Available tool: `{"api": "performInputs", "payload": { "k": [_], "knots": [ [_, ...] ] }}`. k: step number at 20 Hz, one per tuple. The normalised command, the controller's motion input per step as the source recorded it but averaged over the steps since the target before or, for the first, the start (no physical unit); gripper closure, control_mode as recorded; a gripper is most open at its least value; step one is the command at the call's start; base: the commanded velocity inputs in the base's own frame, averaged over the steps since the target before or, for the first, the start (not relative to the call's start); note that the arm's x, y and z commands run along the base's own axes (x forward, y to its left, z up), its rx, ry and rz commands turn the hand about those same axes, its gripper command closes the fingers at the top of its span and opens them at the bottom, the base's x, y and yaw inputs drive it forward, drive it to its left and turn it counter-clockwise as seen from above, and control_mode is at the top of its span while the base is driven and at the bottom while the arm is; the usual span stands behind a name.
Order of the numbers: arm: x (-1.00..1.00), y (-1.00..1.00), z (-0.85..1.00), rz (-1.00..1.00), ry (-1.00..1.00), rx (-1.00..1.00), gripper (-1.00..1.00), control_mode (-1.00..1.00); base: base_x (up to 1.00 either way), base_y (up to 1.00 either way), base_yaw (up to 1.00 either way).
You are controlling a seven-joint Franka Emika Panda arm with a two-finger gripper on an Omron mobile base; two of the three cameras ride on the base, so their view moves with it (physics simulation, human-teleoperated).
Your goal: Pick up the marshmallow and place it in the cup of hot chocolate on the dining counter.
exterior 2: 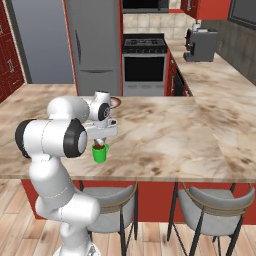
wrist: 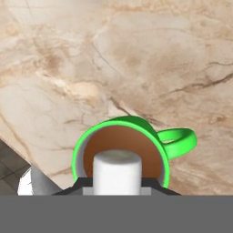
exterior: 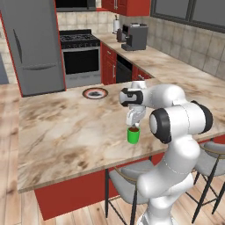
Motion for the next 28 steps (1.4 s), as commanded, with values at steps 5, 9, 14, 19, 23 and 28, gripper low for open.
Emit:
{"api": "performInputs", "payload": {
  "k": [5,9,14,19,23,28],
  "knots": [
    [0.00,0.00,0.00,0.00,0.00,0.01,-1.00,-1.00,0.00,0.00,0.00],
    [0.00,0.00,0.00,0.00,-0.03,0.03,-1.00,-1.00,0.00,0.00,0.00],
    [-0.01,0.00,0.25,0.00,-0.10,0.05,-1.00,-1.00,0.00,0.00,0.00],
    [-0.16,0.00,0.96,0.00,-0.18,0.06,-1.00,-1.00,0.00,0.00,0.00],
    [-0.34,0.01,1.00,0.00,-0.17,0.00,-1.00,-1.00,0.00,0.00,0.00],
    [-0.81,0.00,1.00,0.00,-0.15,0.00,-1.00,-1.00,0.00,0.00,0.00]
  ]
}}
